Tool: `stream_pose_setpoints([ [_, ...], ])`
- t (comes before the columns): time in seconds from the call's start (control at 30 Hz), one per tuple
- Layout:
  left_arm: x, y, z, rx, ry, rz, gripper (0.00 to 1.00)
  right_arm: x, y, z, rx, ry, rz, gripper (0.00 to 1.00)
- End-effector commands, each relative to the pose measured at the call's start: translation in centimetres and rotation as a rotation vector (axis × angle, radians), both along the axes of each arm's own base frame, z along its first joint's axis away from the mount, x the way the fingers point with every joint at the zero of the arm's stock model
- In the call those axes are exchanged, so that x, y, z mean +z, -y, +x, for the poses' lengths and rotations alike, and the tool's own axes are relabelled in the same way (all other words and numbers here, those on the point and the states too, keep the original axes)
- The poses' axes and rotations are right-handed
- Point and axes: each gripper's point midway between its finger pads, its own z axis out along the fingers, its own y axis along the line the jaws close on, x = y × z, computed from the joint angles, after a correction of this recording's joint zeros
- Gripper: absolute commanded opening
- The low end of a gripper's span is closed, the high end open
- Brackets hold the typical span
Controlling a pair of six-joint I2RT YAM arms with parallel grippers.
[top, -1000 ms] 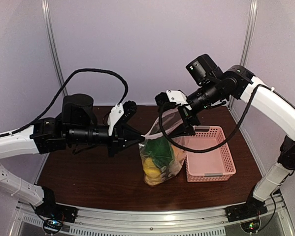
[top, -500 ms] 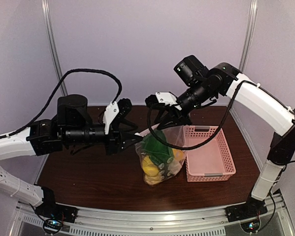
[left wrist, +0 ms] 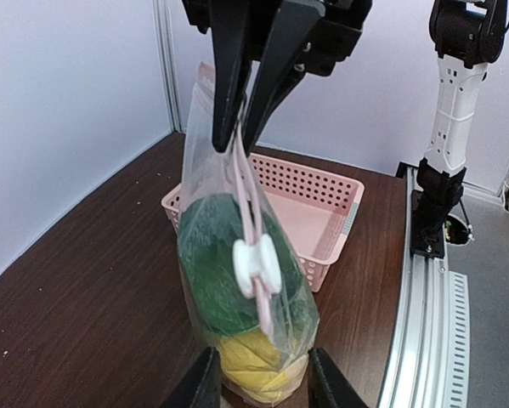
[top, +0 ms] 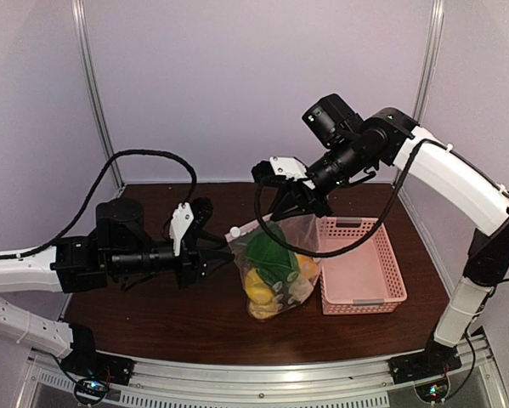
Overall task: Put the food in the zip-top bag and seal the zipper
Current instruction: Hold the zipper food storage bag at the center of the board.
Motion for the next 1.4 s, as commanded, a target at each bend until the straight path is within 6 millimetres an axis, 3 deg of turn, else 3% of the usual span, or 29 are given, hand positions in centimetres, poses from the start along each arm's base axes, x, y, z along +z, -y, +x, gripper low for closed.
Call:
stream_pose_setpoints([
  [0.0,3.1,0.3,0.4,0.02,0.028,-0.129,0.34,1.5,0.6,-0.6,-0.018,0.01,0.03,0.11],
  [0.17,3.6,0.7,0.5,0.014,0.027,-0.145,0.29,1.4,0.8,-0.8,-0.023,0.004,0.032,0.13],
  [0.4,3.3,1.1,0.7,0.012,0.025,-0.135,0.11,1.4,0.8,-1.1,-0.021,-0.008,0.039,0.17],
  [0.47,3.5,1.1,0.8,0.016,0.033,-0.137,0.07,1.4,0.7,-1.3,-0.012,-0.017,0.043,0.24],
  [0.57,4.2,1.1,0.9,0.019,0.052,-0.146,0.03,1.5,-0.2,-1.8,0.002,-0.042,0.059,0.46],
  [0.67,4.8,1.3,1.0,0.012,0.072,-0.13,0.01,1.4,-1.8,-2.3,0.009,-0.102,0.074,0.61],
  [0.9,4.9,1.8,1.3,0.005,0.103,-0.016,0.01,2.0,-4.0,-3.1,0.01,-0.205,0.118,0.59],
  [1.37,5.7,1.8,1.4,0.008,0.129,-0.012,0.01,2.4,-5.2,-3.6,0.005,-0.277,0.154,0.41],
])
